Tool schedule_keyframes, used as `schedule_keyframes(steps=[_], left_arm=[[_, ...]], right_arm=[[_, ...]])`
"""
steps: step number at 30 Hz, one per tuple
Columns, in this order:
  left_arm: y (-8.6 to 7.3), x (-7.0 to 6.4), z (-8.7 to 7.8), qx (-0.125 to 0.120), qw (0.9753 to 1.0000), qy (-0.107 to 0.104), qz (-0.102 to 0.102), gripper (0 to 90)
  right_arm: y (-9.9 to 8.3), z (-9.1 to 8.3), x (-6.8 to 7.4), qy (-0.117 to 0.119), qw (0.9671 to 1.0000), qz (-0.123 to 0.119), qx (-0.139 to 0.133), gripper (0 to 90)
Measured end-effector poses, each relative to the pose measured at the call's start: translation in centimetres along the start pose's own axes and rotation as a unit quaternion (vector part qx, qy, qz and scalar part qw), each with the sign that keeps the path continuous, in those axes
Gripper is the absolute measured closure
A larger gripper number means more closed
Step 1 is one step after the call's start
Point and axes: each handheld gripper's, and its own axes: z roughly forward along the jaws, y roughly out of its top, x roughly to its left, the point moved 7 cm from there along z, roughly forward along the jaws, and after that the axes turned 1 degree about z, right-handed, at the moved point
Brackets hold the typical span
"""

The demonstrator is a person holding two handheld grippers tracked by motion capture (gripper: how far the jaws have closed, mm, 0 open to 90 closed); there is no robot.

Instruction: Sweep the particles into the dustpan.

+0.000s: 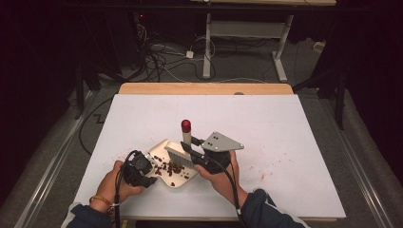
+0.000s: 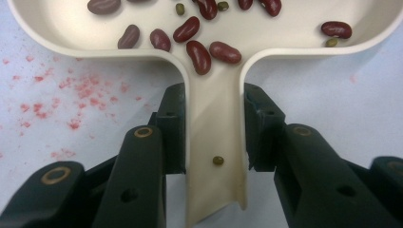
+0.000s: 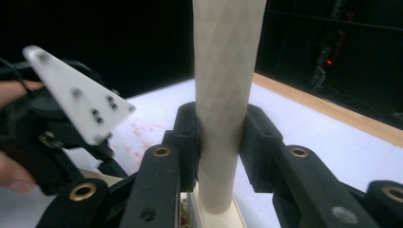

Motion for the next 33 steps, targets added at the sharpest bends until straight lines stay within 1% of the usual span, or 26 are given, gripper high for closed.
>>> schedule_keyframes(steps=[4, 8, 11, 14, 15, 18, 20, 21, 23, 24, 26, 27, 28, 30, 32, 33], left_arm=[[0.0, 0.0, 0.0, 0.001, 1.0000, 0.001, 0.003, 63.9], [0.0, -0.1, -0.1, 0.003, 0.9999, 0.000, 0.012, 64.0], [0.0, -0.2, -0.1, 0.006, 0.9999, 0.001, 0.015, 63.9], [0.0, -0.3, -0.1, 0.007, 0.9999, 0.001, 0.014, 63.9], [0.0, -0.3, -0.1, 0.007, 0.9999, 0.001, 0.013, 63.9], [0.1, -0.4, -0.1, 0.008, 0.9999, 0.002, 0.013, 63.9], [0.2, -0.4, 0.0, 0.009, 0.9999, 0.001, 0.014, 63.9], [0.2, -0.4, 0.0, 0.009, 0.9999, 0.000, 0.014, 63.9], [0.3, -0.4, 0.0, 0.010, 0.9999, -0.001, 0.014, 63.9], [0.3, -0.4, 0.0, 0.010, 0.9999, -0.001, 0.013, 64.0], [0.3, -0.4, 0.1, 0.010, 0.9999, -0.002, 0.012, 63.9], [0.3, -0.4, 0.0, 0.010, 0.9999, -0.002, 0.012, 63.9], [0.3, -0.4, 0.0, 0.009, 0.9999, -0.002, 0.012, 63.9], [0.3, -0.4, 0.1, 0.009, 0.9999, -0.004, 0.010, 63.9], [0.3, -0.4, 0.1, 0.008, 0.9999, -0.005, 0.011, 63.9], [0.3, -0.4, 0.1, 0.008, 0.9999, -0.005, 0.011, 63.9]], right_arm=[[0.8, -0.8, -0.5, -0.009, 0.9999, -0.009, -0.009, 71.3], [0.9, -2.0, -1.3, -0.009, 0.9999, -0.010, -0.002, 71.3], [0.5, -3.2, -2.0, -0.015, 0.9997, -0.017, 0.008, 71.3], [-0.3, -4.4, -3.0, -0.027, 0.9992, -0.023, 0.021, 71.3], [-0.6, -4.8, -3.3, -0.031, 0.9989, -0.024, 0.026, 71.3], [-1.5, -6.0, -4.0, -0.034, 0.9985, -0.017, 0.040, 71.3], [-2.0, -6.5, -3.9, -0.029, 0.9985, -0.015, 0.044, 71.3], [-2.1, -6.7, -3.7, -0.026, 0.9986, -0.008, 0.044, 71.2], [-2.3, -6.6, -3.0, -0.012, 0.9989, 0.001, 0.046, 71.2], [-2.3, -6.4, -2.4, -0.010, 0.9990, 0.000, 0.044, 71.2], [-2.1, -6.2, -1.5, 0.000, 0.9990, -0.011, 0.043, 71.3], [-1.9, -6.2, -1.1, 0.006, 0.9992, -0.008, 0.039, 71.3], [-1.7, -6.3, -0.9, 0.008, 0.9994, -0.007, 0.034, 71.3], [-1.2, -6.6, -0.9, 0.008, 0.9995, -0.013, 0.026, 71.3], [-0.8, -7.1, -1.1, 0.010, 0.9997, -0.006, 0.019, 71.3], [-0.6, -7.2, -1.4, 0.006, 0.9998, -0.003, 0.016, 71.3]])
